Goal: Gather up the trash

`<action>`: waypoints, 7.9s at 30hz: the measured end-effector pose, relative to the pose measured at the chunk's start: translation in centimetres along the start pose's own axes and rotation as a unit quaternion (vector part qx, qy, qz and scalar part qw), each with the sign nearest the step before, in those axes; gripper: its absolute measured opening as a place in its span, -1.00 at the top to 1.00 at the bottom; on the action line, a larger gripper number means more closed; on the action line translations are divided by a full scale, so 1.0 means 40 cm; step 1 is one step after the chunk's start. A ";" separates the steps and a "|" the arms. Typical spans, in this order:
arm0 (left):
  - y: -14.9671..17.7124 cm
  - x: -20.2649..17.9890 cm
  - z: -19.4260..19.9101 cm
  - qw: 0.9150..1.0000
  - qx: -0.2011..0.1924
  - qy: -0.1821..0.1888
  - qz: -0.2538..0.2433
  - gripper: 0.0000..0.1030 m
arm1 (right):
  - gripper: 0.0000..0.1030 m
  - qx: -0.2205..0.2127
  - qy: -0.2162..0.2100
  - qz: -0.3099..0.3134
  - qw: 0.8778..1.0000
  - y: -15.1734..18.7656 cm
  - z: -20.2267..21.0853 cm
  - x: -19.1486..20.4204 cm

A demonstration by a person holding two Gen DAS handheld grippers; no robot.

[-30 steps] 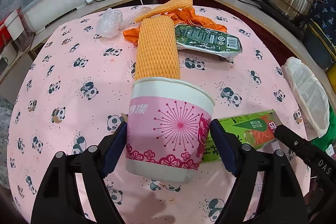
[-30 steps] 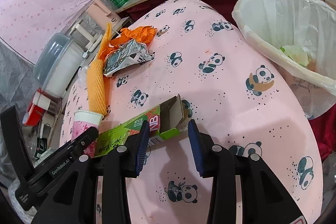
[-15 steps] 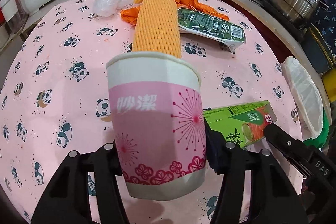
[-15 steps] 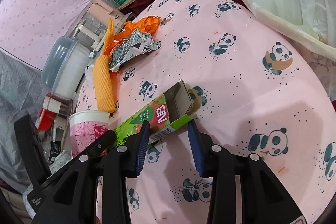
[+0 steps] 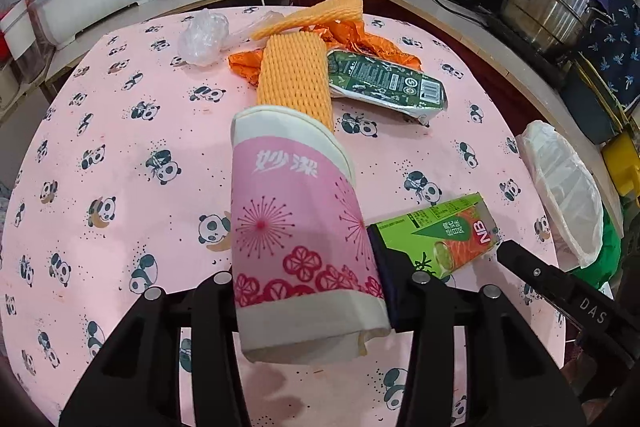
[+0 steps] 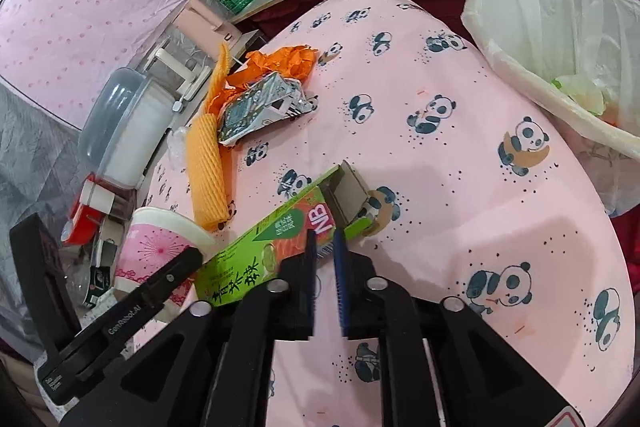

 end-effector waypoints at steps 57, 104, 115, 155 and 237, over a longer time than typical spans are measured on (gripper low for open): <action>0.019 -0.487 0.054 0.983 -0.016 0.088 -0.162 0.18 | 0.95 -0.219 0.174 0.032 0.960 -0.226 0.462 -0.198; 0.020 -0.751 -0.042 0.970 -0.018 0.095 -0.224 -0.70 | 0.34 -0.242 0.214 0.001 0.946 -0.301 0.528 -0.355; -0.032 -0.591 0.011 0.982 -0.041 0.068 -0.170 -0.70 | 0.10 -0.230 0.200 0.036 0.952 -0.277 0.495 -0.223; -0.178 0.024 -0.080 0.996 -0.021 -0.087 -0.012 -0.72 | -0.19 -0.074 0.092 0.127 0.985 -0.222 -0.012 0.139; 0.011 -0.232 0.076 0.996 0.017 0.045 -0.077 0.49 | 0.53 -0.106 0.103 0.050 0.988 -0.117 0.181 -0.037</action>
Point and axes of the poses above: each gripper's, at about its wrist camera, not at the fingertips, and z roughly against the way its jaws point, x to its left, y to its underside, the point moved 3 cm from there along -z, roughly the way its jaws point, and after that the axes turned 11 degrees about z, right-handed, at the moved point
